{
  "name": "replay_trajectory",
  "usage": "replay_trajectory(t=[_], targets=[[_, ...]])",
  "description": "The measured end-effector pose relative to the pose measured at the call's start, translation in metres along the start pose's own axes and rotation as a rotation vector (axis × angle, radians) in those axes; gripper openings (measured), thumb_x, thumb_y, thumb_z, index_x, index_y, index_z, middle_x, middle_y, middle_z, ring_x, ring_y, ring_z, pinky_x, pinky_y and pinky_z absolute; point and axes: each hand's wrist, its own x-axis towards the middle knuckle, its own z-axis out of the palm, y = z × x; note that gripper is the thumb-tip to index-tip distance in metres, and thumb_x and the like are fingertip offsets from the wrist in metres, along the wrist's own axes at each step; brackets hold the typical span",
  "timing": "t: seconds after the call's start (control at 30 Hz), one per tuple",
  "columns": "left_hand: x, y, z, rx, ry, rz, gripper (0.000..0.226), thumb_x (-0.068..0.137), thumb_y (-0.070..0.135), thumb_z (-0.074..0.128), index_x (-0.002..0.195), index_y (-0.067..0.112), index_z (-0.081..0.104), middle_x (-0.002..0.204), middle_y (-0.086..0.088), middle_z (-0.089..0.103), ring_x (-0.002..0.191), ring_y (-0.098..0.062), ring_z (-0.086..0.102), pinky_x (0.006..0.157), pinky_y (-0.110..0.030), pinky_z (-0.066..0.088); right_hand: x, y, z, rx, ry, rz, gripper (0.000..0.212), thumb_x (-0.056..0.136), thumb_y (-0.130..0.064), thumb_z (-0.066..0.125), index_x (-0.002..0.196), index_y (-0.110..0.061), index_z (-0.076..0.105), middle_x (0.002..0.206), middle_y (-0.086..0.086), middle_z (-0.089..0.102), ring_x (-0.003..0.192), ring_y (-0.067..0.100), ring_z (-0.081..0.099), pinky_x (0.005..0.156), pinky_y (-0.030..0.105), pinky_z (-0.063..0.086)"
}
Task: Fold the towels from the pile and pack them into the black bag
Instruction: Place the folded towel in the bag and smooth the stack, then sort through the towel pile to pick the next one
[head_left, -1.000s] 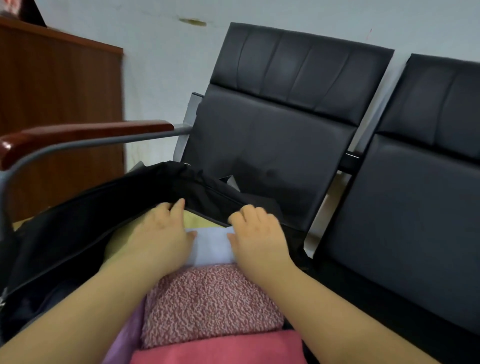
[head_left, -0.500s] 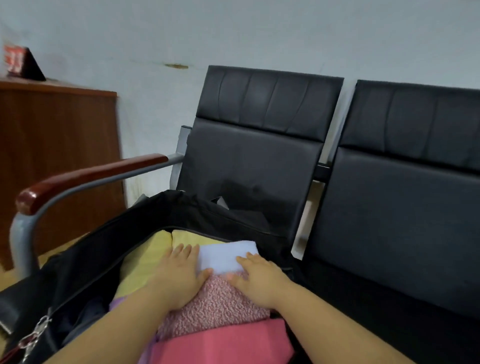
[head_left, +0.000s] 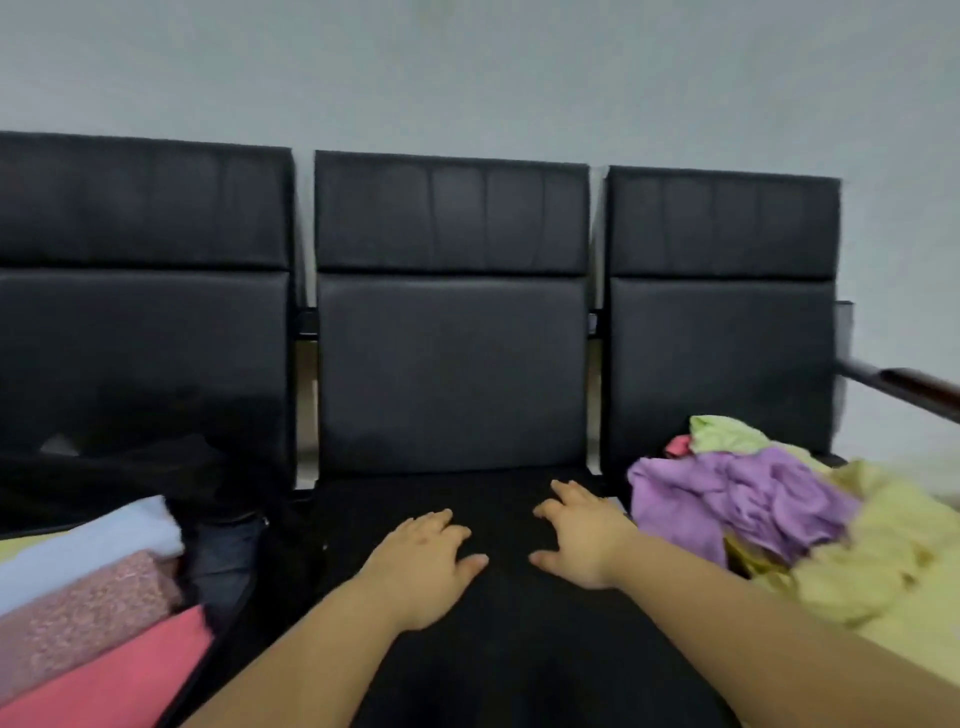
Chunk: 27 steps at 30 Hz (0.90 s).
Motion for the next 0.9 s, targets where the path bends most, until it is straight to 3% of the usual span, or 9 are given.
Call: replay_trajectory(t=[0.13, 0.23, 0.33, 0.43, 0.53, 0.63, 0.73, 0.9], targets=[[0.039, 0.082, 0.007, -0.063, -0.099, 0.083, 0.056, 0.100, 0.052, 0.030, 0.149, 0.026, 0.028, 0.161, 0.001, 0.009, 0.147, -0.018, 0.011, 0.118, -0.032, 0.011, -0.039, 0.102, -0.011, -0.062, 0.053, 0.189, 0.062, 0.093, -0.048, 0.048, 0.146, -0.020, 0.031, 0.156, 0.010, 0.017, 0.143, 0.029, 0.018, 0.114, 0.042, 0.023], [0.066, 0.134, 0.011, -0.110, -0.140, 0.125, 0.055, 0.099, 0.052, 0.032, 0.148, 0.028, 0.029, 0.160, 0.004, 0.010, 0.147, -0.016, 0.012, 0.117, -0.032, 0.013, -0.056, 0.163, -0.010, -0.046, 0.084, 0.286, 0.062, 0.092, -0.046, 0.048, 0.147, -0.023, 0.031, 0.155, 0.008, 0.020, 0.141, 0.030, 0.021, 0.114, 0.044, 0.022], [0.090, 0.178, 0.020, -0.176, -0.151, 0.162, 0.052, 0.100, 0.050, 0.034, 0.147, 0.028, 0.033, 0.158, 0.004, 0.019, 0.144, -0.014, 0.019, 0.115, -0.029, 0.018, -0.066, 0.205, -0.011, 0.025, 0.155, 0.346, 0.057, 0.092, -0.047, 0.045, 0.144, -0.026, 0.034, 0.148, 0.005, 0.033, 0.134, 0.025, 0.033, 0.111, 0.037, 0.030], [0.118, 0.211, 0.034, -0.368, -0.165, 0.159, 0.054, 0.099, 0.050, 0.036, 0.146, 0.023, 0.034, 0.155, 0.000, 0.026, 0.141, -0.015, 0.027, 0.113, -0.025, 0.023, -0.065, 0.234, -0.008, 0.126, 0.239, 0.418, 0.046, 0.099, -0.033, 0.040, 0.142, -0.017, 0.036, 0.144, 0.005, 0.037, 0.131, 0.022, 0.037, 0.107, 0.029, 0.033], [0.143, 0.236, 0.051, -0.601, -0.128, 0.127, 0.052, 0.099, 0.044, 0.041, 0.146, 0.022, 0.033, 0.152, -0.002, 0.030, 0.137, -0.014, 0.032, 0.102, -0.015, 0.025, -0.049, 0.253, 0.009, 0.282, 0.361, 0.551, 0.052, 0.096, -0.041, 0.044, 0.141, -0.018, 0.034, 0.146, 0.003, 0.035, 0.127, 0.019, 0.040, 0.102, 0.027, 0.038], [0.165, 0.250, 0.068, -0.699, -0.058, 0.045, 0.056, 0.097, 0.045, 0.044, 0.146, 0.020, 0.033, 0.154, -0.005, 0.027, 0.139, -0.019, 0.031, 0.108, -0.022, 0.026, -0.034, 0.266, 0.019, 0.274, 0.417, 0.625, 0.058, 0.096, -0.052, 0.038, 0.142, -0.018, 0.030, 0.144, 0.004, 0.035, 0.124, 0.020, 0.043, 0.097, 0.027, 0.040], [0.189, 0.259, 0.078, -0.613, 0.016, -0.031, 0.065, 0.095, 0.052, 0.044, 0.147, 0.016, 0.031, 0.157, -0.007, 0.016, 0.142, -0.023, 0.025, 0.114, -0.033, 0.027, -0.024, 0.281, 0.018, 0.279, 0.471, 0.717, 0.063, 0.096, -0.056, 0.035, 0.142, -0.015, 0.027, 0.139, 0.008, 0.040, 0.123, 0.023, 0.046, 0.094, 0.032, 0.042], [0.236, 0.265, 0.094, -0.552, -0.001, -0.111, 0.084, 0.086, 0.065, 0.049, 0.149, 0.014, 0.026, 0.158, -0.009, 0.009, 0.145, -0.028, 0.018, 0.116, -0.040, 0.025, -0.002, 0.306, 0.015, 0.234, 0.400, 0.743, 0.067, 0.095, -0.061, 0.031, 0.143, -0.014, 0.028, 0.138, 0.011, 0.045, 0.125, 0.026, 0.043, 0.102, 0.035, 0.035]])
